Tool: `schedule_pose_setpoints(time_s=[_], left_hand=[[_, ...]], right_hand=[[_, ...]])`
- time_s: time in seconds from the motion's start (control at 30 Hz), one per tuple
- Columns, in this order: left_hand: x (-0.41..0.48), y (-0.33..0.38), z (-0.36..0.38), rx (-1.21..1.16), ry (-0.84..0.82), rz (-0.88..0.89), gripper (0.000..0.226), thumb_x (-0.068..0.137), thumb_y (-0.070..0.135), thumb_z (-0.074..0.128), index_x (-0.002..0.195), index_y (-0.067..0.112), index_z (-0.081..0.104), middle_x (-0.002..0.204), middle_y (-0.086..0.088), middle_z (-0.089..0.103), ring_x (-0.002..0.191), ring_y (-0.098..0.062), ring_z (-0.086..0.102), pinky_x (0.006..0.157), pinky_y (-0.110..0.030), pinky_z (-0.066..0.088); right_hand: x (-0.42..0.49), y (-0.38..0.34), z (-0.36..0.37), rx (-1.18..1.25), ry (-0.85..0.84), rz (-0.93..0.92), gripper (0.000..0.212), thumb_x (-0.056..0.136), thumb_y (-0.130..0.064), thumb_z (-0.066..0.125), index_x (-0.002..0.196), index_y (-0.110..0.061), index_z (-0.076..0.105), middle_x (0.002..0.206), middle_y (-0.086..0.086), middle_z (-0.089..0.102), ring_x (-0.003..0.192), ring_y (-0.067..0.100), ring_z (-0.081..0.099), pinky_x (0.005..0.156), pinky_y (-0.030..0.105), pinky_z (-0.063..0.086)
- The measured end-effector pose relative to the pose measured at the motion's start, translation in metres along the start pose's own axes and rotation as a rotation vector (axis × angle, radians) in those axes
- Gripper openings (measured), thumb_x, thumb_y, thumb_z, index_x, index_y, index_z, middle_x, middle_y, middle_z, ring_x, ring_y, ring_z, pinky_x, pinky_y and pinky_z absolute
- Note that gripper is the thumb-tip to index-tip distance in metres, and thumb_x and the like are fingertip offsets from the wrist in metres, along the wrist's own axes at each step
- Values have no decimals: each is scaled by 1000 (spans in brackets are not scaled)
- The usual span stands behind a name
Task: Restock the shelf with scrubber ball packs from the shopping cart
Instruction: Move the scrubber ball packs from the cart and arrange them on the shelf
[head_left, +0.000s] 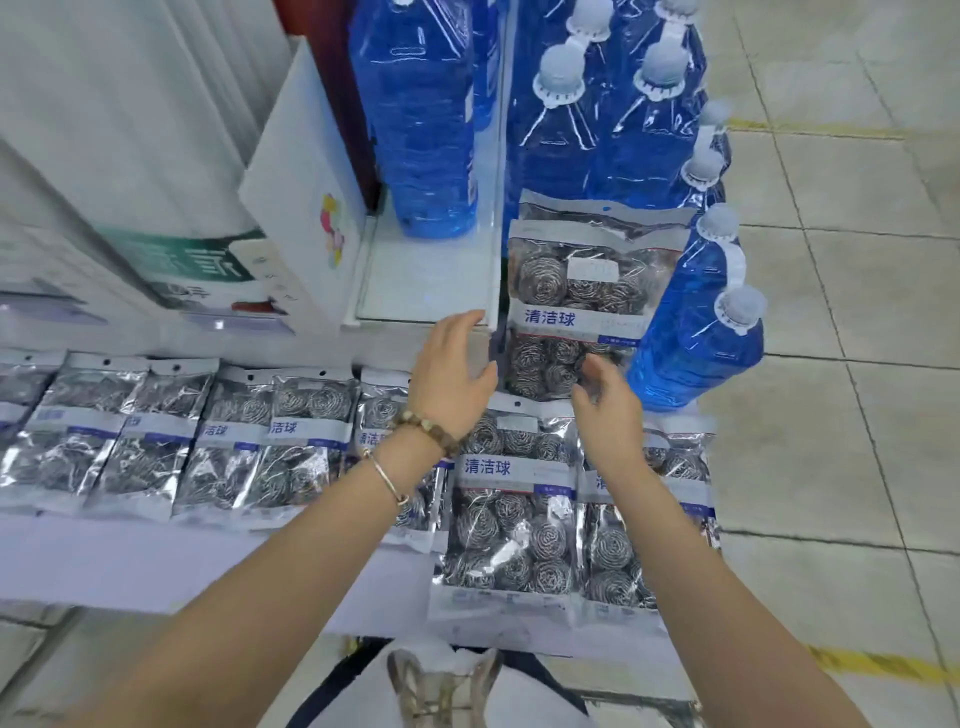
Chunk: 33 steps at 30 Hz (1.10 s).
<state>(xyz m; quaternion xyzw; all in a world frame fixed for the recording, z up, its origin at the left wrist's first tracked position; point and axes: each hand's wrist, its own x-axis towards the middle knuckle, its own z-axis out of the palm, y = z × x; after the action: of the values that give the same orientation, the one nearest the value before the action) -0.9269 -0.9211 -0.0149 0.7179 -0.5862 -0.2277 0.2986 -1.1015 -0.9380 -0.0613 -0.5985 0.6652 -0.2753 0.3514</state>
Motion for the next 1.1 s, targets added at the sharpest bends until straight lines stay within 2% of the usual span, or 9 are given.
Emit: schedule_pose_setpoints(time_s=[0.13,0.23,0.37,0.47,0.53,0.63,0.77,0.87,1.1], left_hand=[[-47,-35,-31,-45,-29,-167,56,85,21,61,136,23,36,137,4,40,109,-3,45,91,-22,42],[-81,-72,-64,-51,-5,-252,51,87,19,60,133,24,40,133,3,44,99,-7,50,81,-21,44],[-133,-130,-113,-108,78,-364,45,85,14,60,128,21,48,122,-1,53,103,-19,55,88,-38,48],[-181,-174,-156,-135,140,-453,41,88,17,58,127,19,47,127,-3,52,115,-20,51,95,-37,43],[-216,-204,-184,-128,189,-512,43,88,19,57,130,20,45,130,-2,49,118,-19,48,97,-38,41],[-269,-249,-224,-106,307,-608,43,87,20,58,129,18,46,127,-2,50,115,-20,50,93,-39,44],[-339,-298,-272,-107,447,-758,44,86,17,59,128,17,48,123,2,50,114,-17,50,95,-33,42],[-392,-326,-297,-133,545,-846,43,86,14,58,128,17,48,129,-4,50,117,-22,50,98,-35,41],[-473,-370,-332,-160,721,-1061,41,87,21,56,127,22,47,127,1,53,116,-14,50,96,-32,43]], right_hand=[[-32,-32,22,-33,-101,-148,40,93,-12,51,133,-13,49,130,2,56,112,16,55,98,32,42],[-59,-59,52,-97,-198,-231,37,93,-14,52,130,-13,51,128,3,57,105,14,56,91,29,42],[-101,-97,111,-154,-352,-345,36,93,-16,53,129,-12,53,128,5,57,116,22,54,94,28,39],[-140,-130,162,-199,-466,-433,36,93,-17,54,128,-12,54,126,5,59,111,23,56,83,20,35],[-168,-152,198,-227,-550,-484,36,93,-17,54,129,-13,54,126,4,58,107,24,57,80,22,36],[-213,-182,254,-257,-690,-593,36,93,-17,54,128,-15,53,127,5,58,111,25,57,87,31,41],[-274,-216,318,-259,-836,-711,38,93,-24,55,130,-17,51,129,0,55,117,16,51,98,31,41],[-316,-239,355,-249,-904,-765,39,91,-25,57,129,-18,52,130,-2,55,117,13,51,98,29,40],[-379,-283,420,-278,-1087,-869,38,92,-23,55,130,-19,52,131,-5,53,117,12,50,99,27,40]])
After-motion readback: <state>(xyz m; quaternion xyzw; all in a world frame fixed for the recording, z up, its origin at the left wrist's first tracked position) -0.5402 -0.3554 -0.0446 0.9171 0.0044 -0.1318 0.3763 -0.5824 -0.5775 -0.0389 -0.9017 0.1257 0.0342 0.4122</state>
